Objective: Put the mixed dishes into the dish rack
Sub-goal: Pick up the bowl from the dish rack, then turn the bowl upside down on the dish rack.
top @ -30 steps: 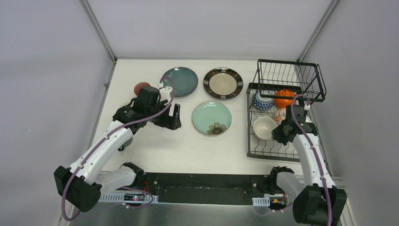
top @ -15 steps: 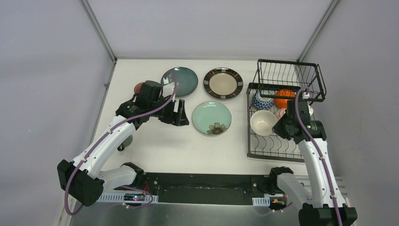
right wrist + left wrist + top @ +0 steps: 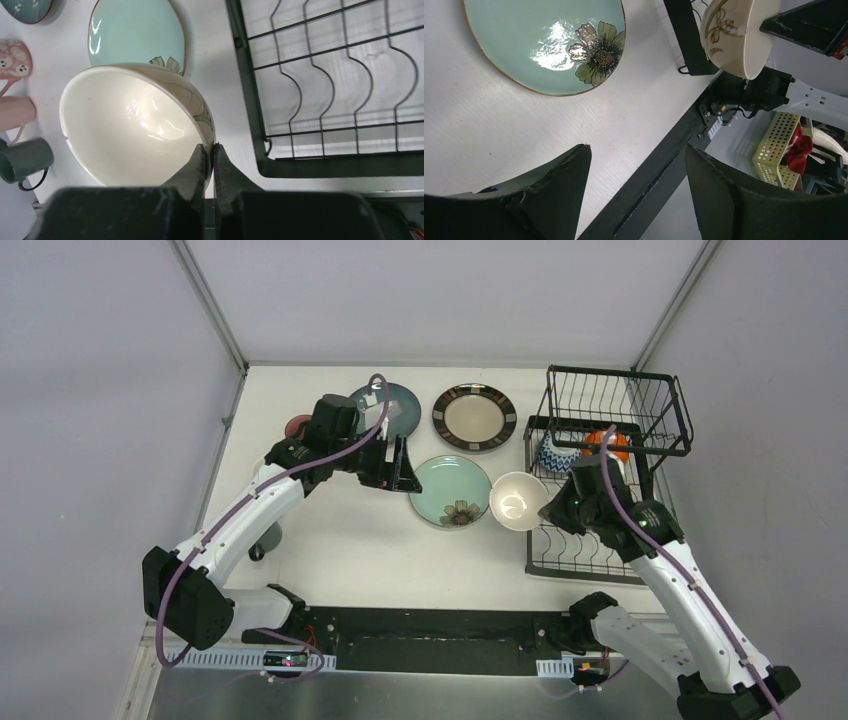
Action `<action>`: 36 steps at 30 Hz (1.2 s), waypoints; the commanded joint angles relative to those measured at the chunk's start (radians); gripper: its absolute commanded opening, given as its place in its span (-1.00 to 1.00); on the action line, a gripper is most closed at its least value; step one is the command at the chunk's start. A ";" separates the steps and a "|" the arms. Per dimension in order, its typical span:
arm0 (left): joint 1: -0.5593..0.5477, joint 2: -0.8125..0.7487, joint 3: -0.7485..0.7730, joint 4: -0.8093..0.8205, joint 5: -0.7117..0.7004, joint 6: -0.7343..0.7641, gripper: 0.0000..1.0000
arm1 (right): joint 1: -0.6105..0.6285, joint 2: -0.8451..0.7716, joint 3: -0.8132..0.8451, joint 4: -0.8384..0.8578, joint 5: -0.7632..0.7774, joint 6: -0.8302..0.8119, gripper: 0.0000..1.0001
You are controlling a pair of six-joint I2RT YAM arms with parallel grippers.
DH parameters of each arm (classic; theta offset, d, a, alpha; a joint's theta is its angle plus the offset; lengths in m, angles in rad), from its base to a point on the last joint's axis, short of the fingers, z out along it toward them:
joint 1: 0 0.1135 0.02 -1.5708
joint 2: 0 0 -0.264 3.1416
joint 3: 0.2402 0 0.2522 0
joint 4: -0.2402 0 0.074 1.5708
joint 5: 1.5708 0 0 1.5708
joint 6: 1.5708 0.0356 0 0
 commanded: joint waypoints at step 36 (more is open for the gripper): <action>-0.167 0.201 0.135 0.054 -0.337 -0.034 -1.00 | 0.438 0.306 0.037 0.627 0.135 0.037 -0.39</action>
